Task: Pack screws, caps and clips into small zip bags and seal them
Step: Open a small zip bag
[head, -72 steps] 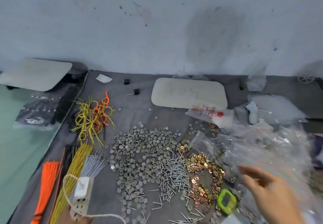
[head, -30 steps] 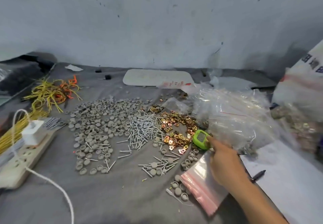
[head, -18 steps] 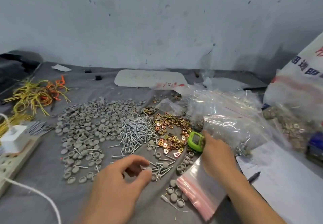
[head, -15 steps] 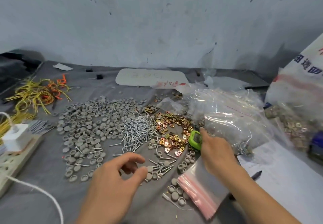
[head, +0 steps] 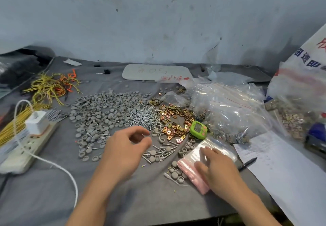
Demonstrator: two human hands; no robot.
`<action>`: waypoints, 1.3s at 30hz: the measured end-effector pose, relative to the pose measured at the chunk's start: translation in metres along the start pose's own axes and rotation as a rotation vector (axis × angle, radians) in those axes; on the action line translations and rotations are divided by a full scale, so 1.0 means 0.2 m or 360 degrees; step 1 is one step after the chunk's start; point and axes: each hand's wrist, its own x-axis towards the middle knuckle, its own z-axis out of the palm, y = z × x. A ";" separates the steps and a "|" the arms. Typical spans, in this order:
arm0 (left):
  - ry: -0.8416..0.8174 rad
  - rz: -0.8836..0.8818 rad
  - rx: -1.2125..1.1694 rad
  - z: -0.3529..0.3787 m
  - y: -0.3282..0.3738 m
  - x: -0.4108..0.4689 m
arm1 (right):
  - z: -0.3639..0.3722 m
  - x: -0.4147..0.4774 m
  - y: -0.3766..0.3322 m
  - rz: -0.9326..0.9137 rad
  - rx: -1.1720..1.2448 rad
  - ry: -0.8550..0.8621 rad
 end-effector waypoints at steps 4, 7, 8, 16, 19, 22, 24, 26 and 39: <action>0.0018 -0.0003 0.0013 -0.04 0.01 0.05 | 0.03 0.05 0.03 0.0007 -0.0239 0.0171; -0.0046 0.0024 0.0089 -0.09 0.00 0.08 | 0.06 0.07 0.02 0.0074 -0.0275 0.0348; -0.0052 0.0024 0.0129 -0.12 0.00 0.10 | 0.07 0.07 0.00 0.0128 -0.0325 0.0364; 0.0033 -0.0151 0.0234 -0.34 -0.18 0.17 | 0.02 0.14 -0.04 0.0212 0.0020 0.0165; -0.0016 -0.0165 0.0184 -0.23 -0.22 0.17 | 0.03 0.12 -0.06 0.0092 -0.0280 0.0092; -0.0141 -0.0121 0.0099 -0.09 -0.21 0.19 | 0.04 0.13 -0.08 0.0110 -0.0163 0.0093; -0.0184 -0.0086 0.0056 -0.02 -0.19 0.21 | -0.01 0.17 -0.09 0.0294 0.0288 0.0192; -0.0210 -0.0060 0.0024 0.03 -0.16 0.22 | -0.10 0.23 -0.13 0.0600 0.1034 0.0497; -0.0146 -0.0307 -0.1198 0.17 -0.12 0.23 | 0.12 0.44 -0.66 -0.0032 0.1708 0.0216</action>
